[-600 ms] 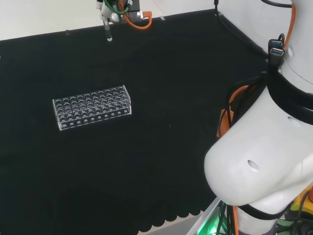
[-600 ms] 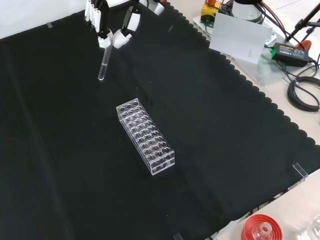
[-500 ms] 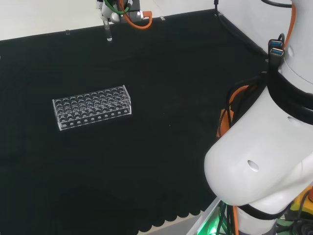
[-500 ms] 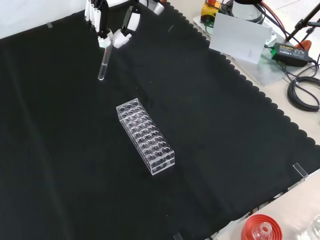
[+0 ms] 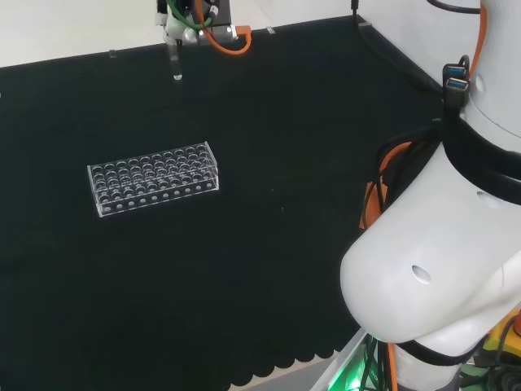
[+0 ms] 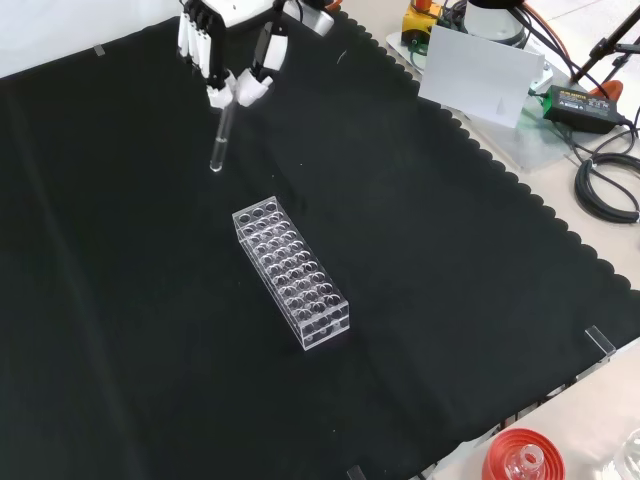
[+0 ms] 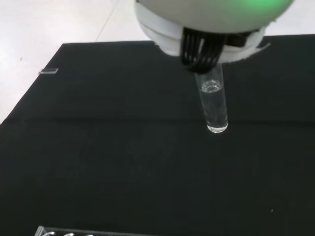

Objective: Put the test tube back in the rack.

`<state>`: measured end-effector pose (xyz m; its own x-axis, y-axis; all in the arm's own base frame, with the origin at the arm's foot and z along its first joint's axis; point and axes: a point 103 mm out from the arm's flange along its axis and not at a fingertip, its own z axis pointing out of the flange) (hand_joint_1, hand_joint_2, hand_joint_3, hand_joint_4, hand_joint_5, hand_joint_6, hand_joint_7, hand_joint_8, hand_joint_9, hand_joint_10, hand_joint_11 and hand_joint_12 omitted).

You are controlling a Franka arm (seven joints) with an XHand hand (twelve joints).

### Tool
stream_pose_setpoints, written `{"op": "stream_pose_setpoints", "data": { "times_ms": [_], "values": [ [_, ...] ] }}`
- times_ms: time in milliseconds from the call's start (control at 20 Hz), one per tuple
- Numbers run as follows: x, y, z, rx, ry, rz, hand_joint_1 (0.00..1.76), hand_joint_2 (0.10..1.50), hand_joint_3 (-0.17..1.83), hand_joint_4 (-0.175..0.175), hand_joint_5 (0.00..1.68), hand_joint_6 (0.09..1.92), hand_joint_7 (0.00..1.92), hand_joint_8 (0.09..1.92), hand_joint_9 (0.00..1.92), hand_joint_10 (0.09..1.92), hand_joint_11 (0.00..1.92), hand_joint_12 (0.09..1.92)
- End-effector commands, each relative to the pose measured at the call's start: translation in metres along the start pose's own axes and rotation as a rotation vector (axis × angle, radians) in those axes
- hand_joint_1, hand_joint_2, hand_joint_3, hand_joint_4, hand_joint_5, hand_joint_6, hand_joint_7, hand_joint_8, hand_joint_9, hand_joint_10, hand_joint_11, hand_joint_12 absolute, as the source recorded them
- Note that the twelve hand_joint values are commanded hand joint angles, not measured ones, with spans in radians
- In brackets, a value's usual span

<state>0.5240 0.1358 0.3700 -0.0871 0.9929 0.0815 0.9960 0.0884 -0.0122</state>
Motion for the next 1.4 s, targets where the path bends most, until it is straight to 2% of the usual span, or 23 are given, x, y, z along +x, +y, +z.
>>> {"op": "stream_pose_setpoints", "data": {
  "times_ms": [50,750,1400],
  "values": [
    [0.010,-0.006,0.013,0.037,0.006,-0.035,1.44,0.63,0.61,-0.175,1.34,0.29,1.51,0.44,1.29,0.64,1.10,1.08],
    [0.032,-0.002,0.041,0.108,-0.015,-0.124,1.44,0.63,0.61,-0.175,1.35,0.28,1.52,0.43,1.29,0.64,1.10,1.08],
    [0.037,-0.002,0.067,0.168,-0.012,-0.151,1.44,0.63,0.61,-0.175,1.35,0.27,1.52,0.44,1.29,0.63,1.10,1.07]
  ]
}}
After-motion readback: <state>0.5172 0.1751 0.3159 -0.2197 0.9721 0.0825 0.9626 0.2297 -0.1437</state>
